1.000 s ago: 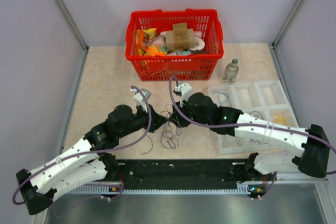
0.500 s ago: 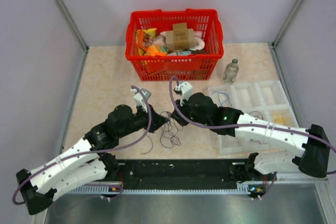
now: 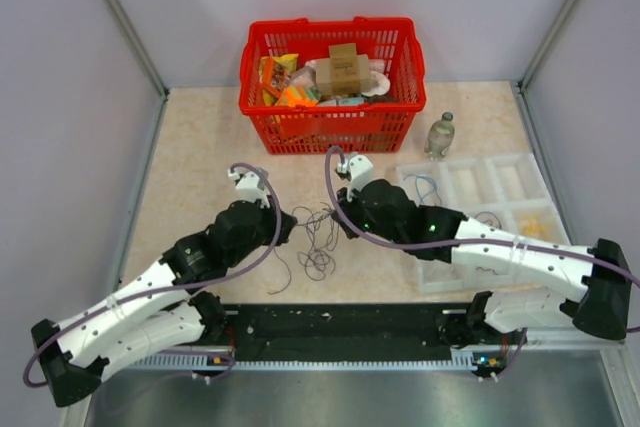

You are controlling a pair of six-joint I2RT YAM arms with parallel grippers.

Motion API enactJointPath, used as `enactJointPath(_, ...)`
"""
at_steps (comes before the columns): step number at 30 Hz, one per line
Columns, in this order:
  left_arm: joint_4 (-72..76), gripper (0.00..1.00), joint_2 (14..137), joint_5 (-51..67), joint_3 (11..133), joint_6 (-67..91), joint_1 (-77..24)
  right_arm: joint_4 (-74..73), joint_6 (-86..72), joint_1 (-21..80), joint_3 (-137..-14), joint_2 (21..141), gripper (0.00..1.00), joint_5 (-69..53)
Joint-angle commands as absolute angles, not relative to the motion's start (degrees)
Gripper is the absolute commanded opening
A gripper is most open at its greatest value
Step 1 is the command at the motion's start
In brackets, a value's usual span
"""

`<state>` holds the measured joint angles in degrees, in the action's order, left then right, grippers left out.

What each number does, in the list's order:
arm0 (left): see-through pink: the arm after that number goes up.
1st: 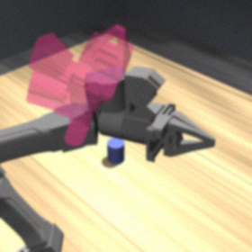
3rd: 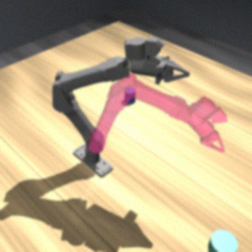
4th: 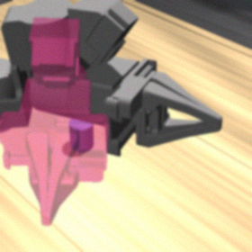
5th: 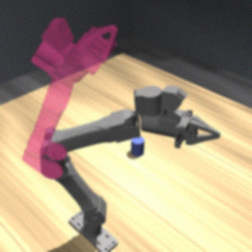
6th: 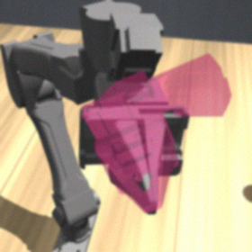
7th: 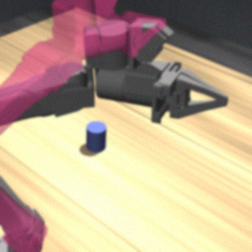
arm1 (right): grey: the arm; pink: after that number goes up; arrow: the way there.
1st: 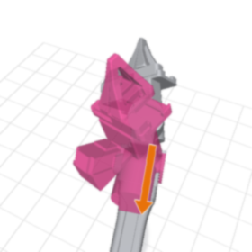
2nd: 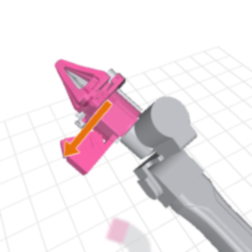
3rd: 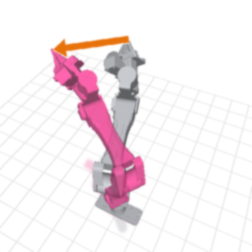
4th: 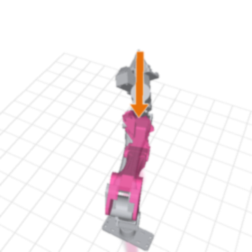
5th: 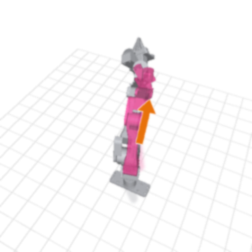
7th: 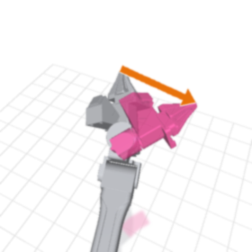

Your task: Untangle the cables

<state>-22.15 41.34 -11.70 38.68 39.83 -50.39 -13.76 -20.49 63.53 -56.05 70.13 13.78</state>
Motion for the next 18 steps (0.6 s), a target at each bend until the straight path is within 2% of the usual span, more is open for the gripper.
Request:
enactJointPath(1, -37.1, 0.00, 47.7, -35.5, 40.7, 49.2, -48.7, -16.9, -19.3, 64.7, -58.2, 62.8, 0.00, 20.5)
enactJointPath(6, -41.3, 0.00, 50.5, -35.4, 42.4, 48.3, -44.1, -23.2, -18.6, 60.1, -56.6, 55.8, 0.00, 27.9)
enactJointPath(9, -41.7, 0.00, 46.5, -35.7, 42.5, 46.7, -41.8, -25.4, -19.2, 52.7, -54.5, 52.7, 0.00, 25.6)
enactJointPath(12, -44.9, 0.00, 40.8, -38.1, 44.8, 45.8, -40.8, -26.7, -19.9, 50.3, -54.5, 51.2, 0.00, 23.2)
enactJointPath(15, -47.4, 0.00, 34.6, -42.1, 49.5, 42.1, -40.8, -26.5, -20.3, 50.2, -54.6, 52.6, 0.00, 21.0)
enactJointPath(18, -51.1, 0.00, 30.9, -47.5, 59.1, 38.3, -40.7, -26.5, -21.4, 48.1, -53.6, 55.4, 0.00, 20.7)
